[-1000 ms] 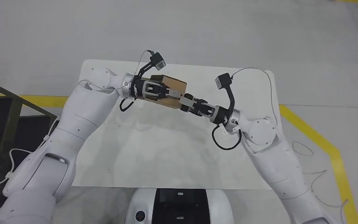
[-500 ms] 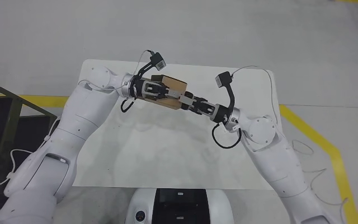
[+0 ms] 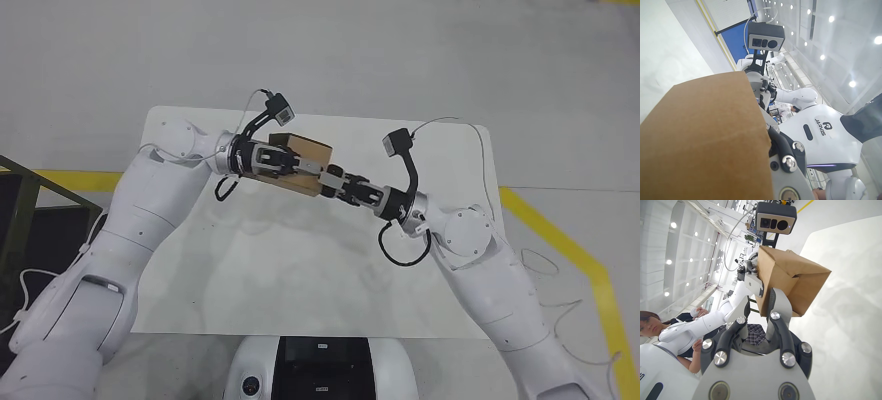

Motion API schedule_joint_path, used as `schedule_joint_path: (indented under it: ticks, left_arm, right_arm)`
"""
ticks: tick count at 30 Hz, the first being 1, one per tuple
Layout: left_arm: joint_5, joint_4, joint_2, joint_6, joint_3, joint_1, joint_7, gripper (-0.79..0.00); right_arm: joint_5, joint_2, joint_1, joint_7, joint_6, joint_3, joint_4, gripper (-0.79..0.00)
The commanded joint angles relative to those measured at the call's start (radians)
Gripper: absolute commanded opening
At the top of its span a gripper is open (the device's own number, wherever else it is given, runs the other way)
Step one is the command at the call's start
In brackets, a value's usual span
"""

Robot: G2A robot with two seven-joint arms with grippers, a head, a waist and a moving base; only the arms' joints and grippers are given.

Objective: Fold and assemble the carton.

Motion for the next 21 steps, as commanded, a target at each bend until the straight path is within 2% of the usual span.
schedule_joint_path:
  ticks: [1,21]
  left_arm:
    - [0.0,-0.001,0.0,0.001,-0.004,0.003,-0.001,-0.785]
    - [0.006,-0.01,-0.005,0.014,-0.025,0.013,-0.014,-0.785]
  right_arm:
    - [0.0,0.0,-0.001,0.001,-0.001,-0.001,-0.001,-0.785]
    - [-0.018,-0.002,0.003,0.004,-0.004,-0.009,0.003,-0.785]
